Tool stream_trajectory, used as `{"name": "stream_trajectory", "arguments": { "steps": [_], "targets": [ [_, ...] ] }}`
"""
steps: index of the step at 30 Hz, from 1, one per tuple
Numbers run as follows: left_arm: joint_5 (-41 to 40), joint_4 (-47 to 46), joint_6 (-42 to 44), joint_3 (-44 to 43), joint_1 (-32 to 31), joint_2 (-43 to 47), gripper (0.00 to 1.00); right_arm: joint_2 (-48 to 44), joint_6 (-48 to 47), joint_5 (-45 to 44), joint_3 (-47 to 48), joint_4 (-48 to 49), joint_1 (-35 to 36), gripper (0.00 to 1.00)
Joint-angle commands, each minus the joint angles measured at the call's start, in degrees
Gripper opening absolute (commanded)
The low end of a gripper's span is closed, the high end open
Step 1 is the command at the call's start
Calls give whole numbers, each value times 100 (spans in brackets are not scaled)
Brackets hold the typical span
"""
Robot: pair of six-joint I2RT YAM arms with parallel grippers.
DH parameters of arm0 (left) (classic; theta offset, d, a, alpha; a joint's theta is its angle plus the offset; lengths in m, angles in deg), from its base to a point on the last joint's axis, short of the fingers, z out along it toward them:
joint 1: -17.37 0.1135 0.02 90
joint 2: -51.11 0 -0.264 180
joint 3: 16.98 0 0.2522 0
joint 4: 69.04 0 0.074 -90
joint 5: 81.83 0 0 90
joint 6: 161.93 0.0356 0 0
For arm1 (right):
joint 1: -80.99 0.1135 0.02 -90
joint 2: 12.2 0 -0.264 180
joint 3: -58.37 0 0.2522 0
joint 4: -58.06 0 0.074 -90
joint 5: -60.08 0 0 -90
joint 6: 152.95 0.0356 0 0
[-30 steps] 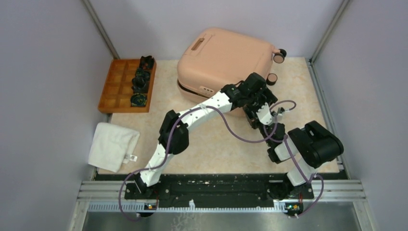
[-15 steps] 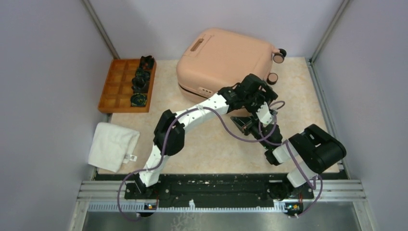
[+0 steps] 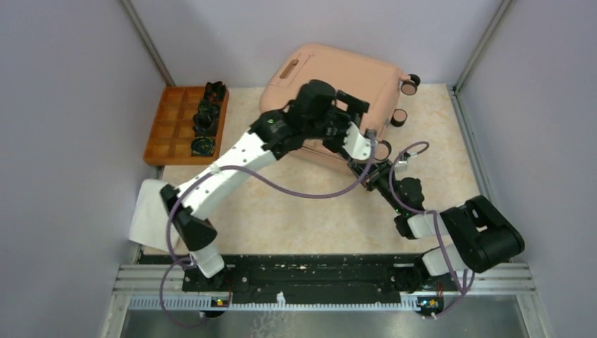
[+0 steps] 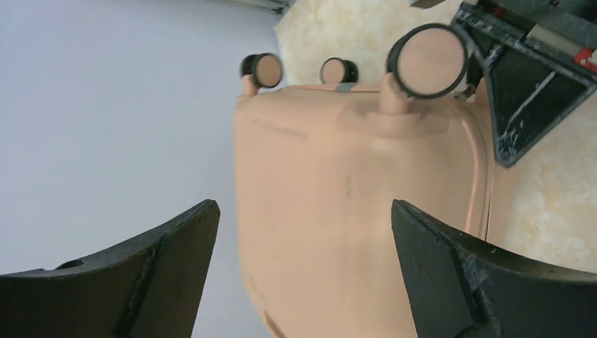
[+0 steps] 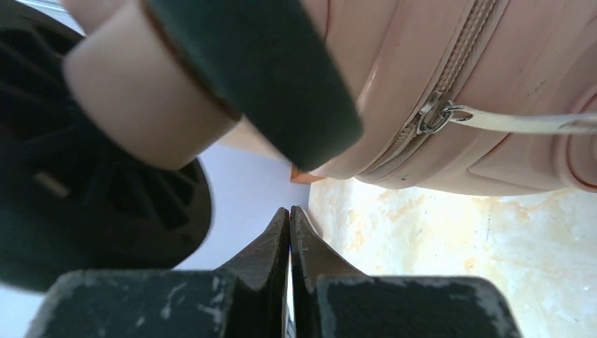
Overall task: Pack the luggage
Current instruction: Zip the luggage at the center of the board.
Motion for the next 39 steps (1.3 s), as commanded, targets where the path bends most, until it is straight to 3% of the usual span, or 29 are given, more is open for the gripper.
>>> {"name": "stream_trajectory", "arguments": {
  "steps": [1,4,9,12,14,16,19,24,31,35,39],
  "targets": [
    [101,189,-797,301,834,661,98,-952,-586,203,261,-1194,-130,1],
    [-15,-173,-1413,136,2140,385,100,-1883,-926,16,391,-2600,-139,0],
    [-629,-684,-2342,-110,3588,-536,100,-2071,-880,3,427,-3126,-175,3],
    [-706,-876,-2878,-209,4075,-953,93,-2178,-994,72,680,-3822,-209,59],
    [-814,-1132,-3007,-85,4308,-1098,87,-2644,-1235,-62,909,-4594,-235,79],
    [-1015,-1568,-3029,188,4429,-1169,84,-3042,-1415,-79,1065,-5136,-338,86],
    [-1050,-2126,-3002,585,4524,-1205,84,-3444,-1481,39,1303,-5678,-602,87],
    [-470,-1925,-3331,549,4464,-1454,83,-3568,-1547,94,1918,-6276,-830,87],
    [363,-2232,-3308,1494,4369,-1079,78,-2108,-1917,929,3283,-7255,-1627,86],
    [1045,-2121,-3231,1908,4338,-829,76,-2112,-2535,578,4150,-7719,-2055,86],
    [1149,-2195,-3144,2267,4298,-574,75,-1677,-3053,520,5370,-8800,-2737,87]
  ]
}}
